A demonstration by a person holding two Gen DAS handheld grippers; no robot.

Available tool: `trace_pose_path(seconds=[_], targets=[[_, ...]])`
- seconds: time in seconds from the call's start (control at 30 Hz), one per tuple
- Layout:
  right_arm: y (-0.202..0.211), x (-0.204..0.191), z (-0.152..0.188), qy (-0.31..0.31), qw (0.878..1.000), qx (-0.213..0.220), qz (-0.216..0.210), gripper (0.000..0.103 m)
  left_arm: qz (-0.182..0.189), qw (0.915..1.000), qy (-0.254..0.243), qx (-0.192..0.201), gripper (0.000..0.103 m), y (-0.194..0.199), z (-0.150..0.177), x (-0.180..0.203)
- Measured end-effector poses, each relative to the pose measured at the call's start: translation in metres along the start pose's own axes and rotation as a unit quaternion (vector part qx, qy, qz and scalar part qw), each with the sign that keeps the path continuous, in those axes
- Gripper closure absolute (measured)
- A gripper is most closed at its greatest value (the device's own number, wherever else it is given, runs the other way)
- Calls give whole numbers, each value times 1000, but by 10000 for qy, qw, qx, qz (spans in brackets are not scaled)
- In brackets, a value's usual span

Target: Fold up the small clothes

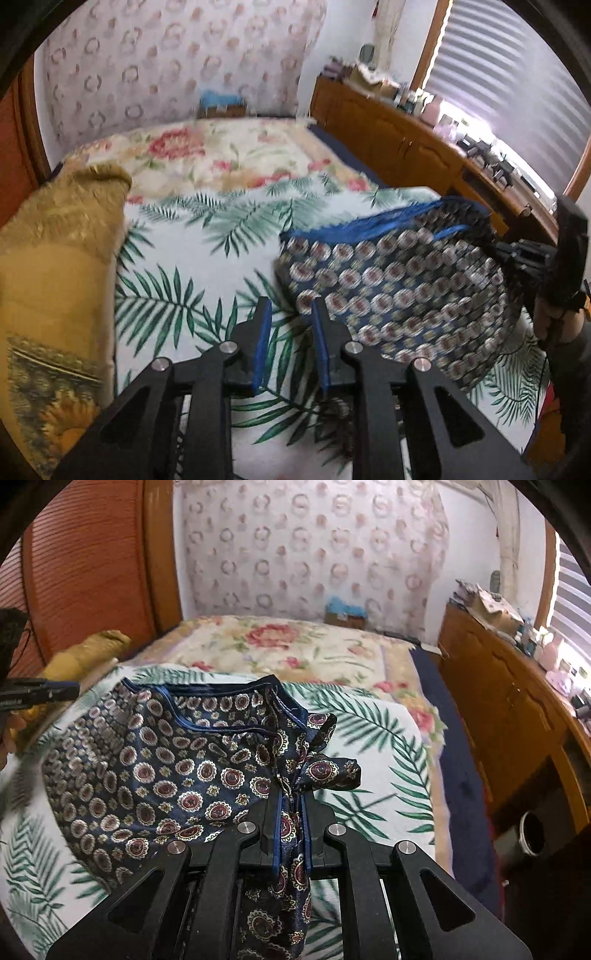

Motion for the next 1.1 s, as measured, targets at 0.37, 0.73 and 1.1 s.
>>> trace_pose_path(seconds=[0.37,0.73,1.1], targets=[[-5,2,7,70,9999,-75,-19,97,299,9978,180,-569,81,-35,0,9],[-11,9,19,-88,9998,-157,-53,97,24,9974,101,-710,80,-53,-18,14],[-5,29,19,-349,9992,-161,114,36,225,9958,-80,-885,80,-54,-15,24]])
Point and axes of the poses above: each gripper's, at about its wrist camera, not at the fingertips, and y roughly against the way its jaws point, x to its right, z to its underside, the point moved 6 cm from there along -y, roughly the way its jaws point, and after that the axes turned 5 degrees about y, right-handed, at the moved point
